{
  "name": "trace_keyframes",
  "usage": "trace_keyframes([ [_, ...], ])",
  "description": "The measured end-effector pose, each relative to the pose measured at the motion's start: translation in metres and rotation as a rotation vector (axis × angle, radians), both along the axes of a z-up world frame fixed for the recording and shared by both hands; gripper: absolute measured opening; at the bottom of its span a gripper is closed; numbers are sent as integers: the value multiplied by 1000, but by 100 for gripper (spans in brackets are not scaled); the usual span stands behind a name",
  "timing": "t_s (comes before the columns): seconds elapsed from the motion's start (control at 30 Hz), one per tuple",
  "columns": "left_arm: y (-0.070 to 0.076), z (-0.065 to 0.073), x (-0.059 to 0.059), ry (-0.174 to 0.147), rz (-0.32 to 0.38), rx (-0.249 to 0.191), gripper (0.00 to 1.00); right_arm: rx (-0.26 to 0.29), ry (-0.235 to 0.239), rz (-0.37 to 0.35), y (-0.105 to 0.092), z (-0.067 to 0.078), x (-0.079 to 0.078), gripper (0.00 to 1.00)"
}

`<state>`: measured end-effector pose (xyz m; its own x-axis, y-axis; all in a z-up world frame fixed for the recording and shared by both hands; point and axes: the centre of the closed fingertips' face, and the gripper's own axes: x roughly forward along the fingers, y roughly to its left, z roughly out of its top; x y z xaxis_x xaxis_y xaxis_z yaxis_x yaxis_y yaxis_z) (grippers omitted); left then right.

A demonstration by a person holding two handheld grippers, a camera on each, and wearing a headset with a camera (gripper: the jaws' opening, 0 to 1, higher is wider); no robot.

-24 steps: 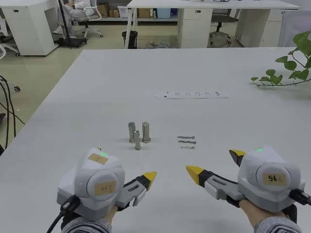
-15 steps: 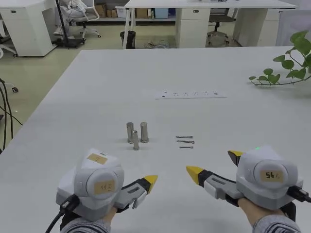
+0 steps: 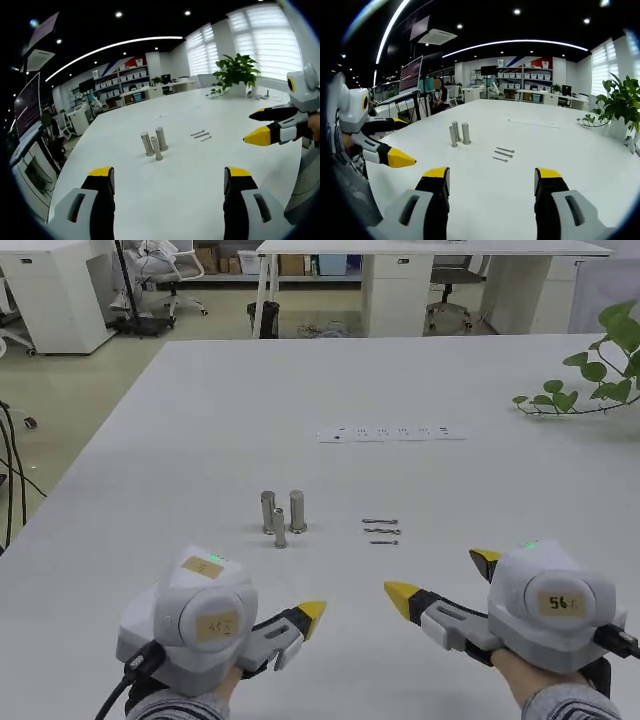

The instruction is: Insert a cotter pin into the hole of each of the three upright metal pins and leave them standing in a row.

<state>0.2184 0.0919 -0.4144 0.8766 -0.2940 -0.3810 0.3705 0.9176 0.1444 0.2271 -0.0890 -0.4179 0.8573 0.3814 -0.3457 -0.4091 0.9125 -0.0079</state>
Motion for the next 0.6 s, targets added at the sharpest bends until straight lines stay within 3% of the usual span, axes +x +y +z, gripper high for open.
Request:
trace_keyframes([
  [0.6, 0, 3, 1, -10, 8, -12, 97, 17, 29, 44, 9, -5, -4, 66],
])
